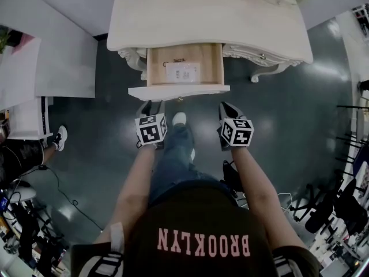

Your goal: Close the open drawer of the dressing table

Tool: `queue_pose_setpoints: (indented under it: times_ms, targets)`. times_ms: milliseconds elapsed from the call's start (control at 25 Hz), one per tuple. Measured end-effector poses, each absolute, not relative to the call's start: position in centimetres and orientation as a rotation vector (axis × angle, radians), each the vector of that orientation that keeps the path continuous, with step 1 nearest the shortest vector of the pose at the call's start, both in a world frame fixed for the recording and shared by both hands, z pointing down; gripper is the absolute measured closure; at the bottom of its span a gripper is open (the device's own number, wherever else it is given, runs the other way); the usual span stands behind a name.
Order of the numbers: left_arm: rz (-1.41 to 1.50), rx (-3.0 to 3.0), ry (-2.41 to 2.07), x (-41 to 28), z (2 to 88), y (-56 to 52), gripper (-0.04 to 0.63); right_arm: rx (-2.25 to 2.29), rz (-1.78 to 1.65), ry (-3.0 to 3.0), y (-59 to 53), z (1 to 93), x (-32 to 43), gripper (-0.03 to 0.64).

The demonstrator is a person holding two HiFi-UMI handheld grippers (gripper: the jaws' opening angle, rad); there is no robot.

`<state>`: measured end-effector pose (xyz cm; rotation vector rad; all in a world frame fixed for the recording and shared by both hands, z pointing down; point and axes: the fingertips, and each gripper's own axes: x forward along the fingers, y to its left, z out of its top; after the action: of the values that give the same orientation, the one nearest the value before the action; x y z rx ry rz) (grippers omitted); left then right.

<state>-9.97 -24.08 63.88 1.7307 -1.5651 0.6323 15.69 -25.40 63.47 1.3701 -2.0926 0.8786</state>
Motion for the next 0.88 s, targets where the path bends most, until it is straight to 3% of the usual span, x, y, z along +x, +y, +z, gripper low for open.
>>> queue_pose_setpoints:
  times_ms: [880]
  targets:
    - [0.720, 1.823, -1.478, -10.6, 64.2, -29.5, 0.431, 1.252, 0.821, -1.998, -30.0, 65.1, 12.7, 0.619]
